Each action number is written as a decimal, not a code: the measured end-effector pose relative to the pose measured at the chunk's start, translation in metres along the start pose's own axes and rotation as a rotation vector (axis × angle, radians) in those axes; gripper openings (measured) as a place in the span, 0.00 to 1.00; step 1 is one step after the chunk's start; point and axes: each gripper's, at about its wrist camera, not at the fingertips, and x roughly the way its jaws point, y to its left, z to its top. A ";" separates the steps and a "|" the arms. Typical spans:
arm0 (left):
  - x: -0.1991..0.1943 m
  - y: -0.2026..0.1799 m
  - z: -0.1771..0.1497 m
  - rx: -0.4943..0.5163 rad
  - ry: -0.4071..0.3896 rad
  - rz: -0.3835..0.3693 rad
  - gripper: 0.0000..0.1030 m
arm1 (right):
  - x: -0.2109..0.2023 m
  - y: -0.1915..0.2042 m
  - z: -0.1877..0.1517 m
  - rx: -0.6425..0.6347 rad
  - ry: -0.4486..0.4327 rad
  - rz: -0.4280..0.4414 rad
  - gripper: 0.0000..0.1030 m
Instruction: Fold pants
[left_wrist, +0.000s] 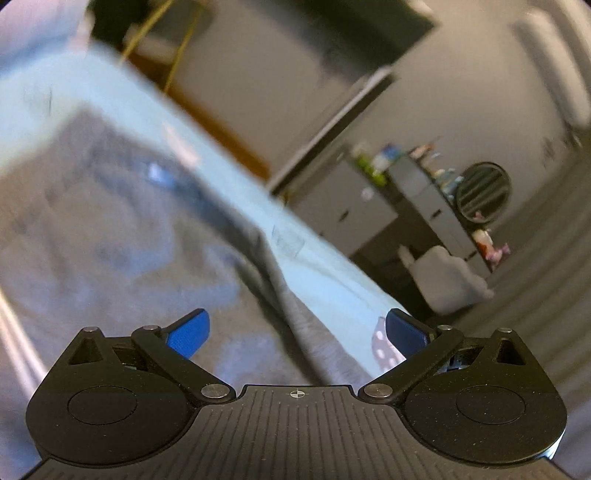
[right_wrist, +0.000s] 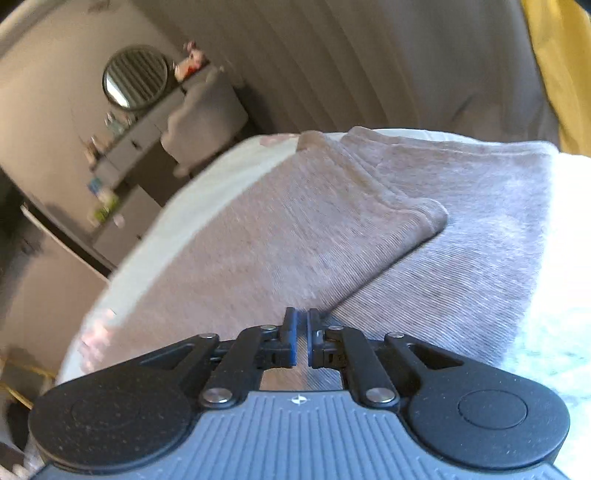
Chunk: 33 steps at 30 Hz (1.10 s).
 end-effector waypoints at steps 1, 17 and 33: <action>0.012 0.003 0.005 -0.057 0.039 -0.008 1.00 | 0.002 -0.003 0.003 0.027 -0.002 0.012 0.15; 0.097 -0.007 0.012 -0.169 0.264 -0.033 0.07 | 0.045 -0.002 0.034 0.301 0.046 0.026 0.38; 0.017 -0.039 0.008 -0.051 0.179 -0.073 0.06 | 0.064 -0.015 0.036 0.415 0.064 0.003 0.05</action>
